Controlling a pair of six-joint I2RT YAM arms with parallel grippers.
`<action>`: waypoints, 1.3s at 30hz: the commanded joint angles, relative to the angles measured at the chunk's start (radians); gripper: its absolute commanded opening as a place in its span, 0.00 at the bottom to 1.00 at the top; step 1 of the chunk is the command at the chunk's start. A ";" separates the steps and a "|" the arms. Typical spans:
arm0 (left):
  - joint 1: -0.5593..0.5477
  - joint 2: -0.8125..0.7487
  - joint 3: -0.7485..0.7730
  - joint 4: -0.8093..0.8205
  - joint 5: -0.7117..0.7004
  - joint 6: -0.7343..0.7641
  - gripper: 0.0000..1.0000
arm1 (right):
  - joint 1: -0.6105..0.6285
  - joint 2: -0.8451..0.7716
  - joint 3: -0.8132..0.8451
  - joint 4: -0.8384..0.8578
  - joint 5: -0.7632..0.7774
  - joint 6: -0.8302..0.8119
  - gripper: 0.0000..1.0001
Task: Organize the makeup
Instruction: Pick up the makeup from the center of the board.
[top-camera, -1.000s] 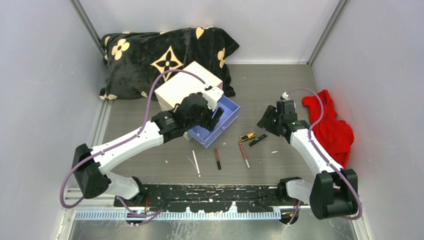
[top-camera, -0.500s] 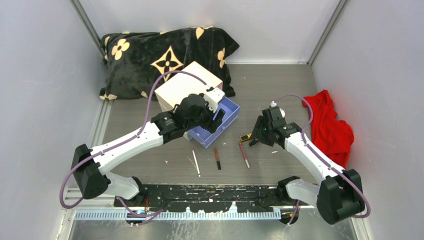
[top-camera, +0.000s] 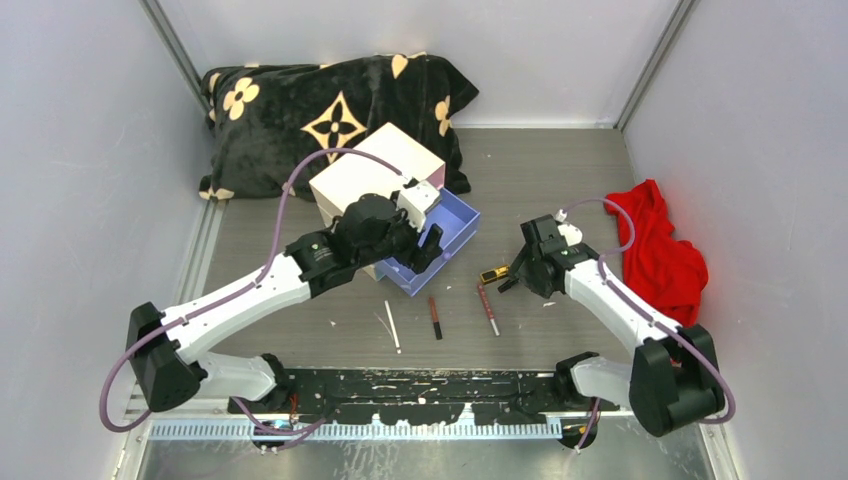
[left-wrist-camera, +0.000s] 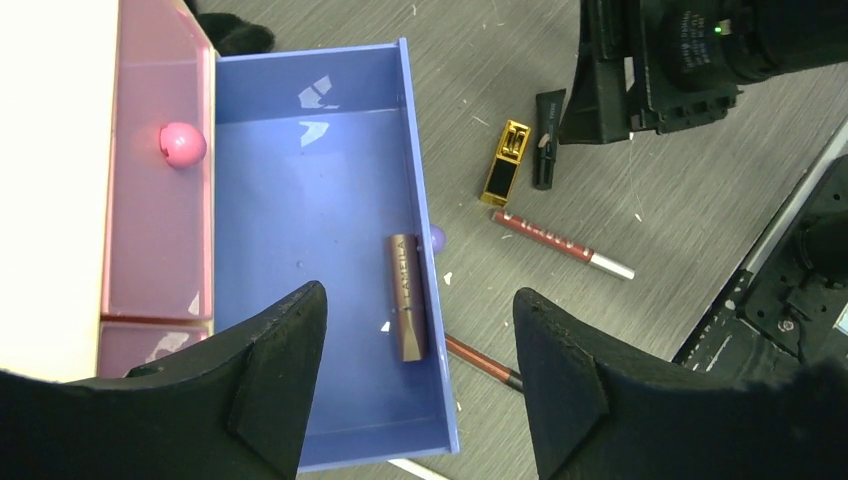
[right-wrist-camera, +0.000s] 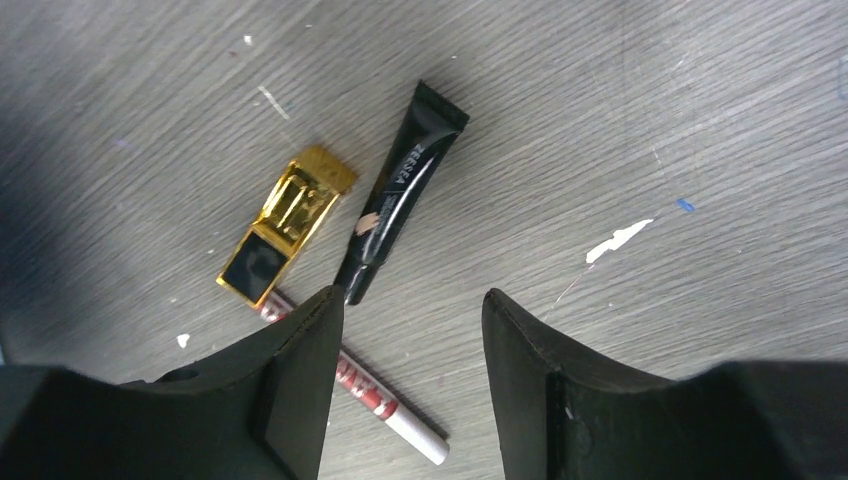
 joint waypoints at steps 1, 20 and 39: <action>-0.003 -0.073 -0.017 0.050 0.025 -0.003 0.69 | 0.005 0.046 0.001 0.057 0.073 0.061 0.58; -0.003 -0.101 -0.041 0.031 0.042 0.002 0.69 | 0.005 0.154 -0.040 0.237 0.182 0.064 0.52; -0.004 -0.109 -0.056 0.020 0.049 0.013 0.69 | 0.004 0.162 -0.039 0.287 0.185 -0.003 0.01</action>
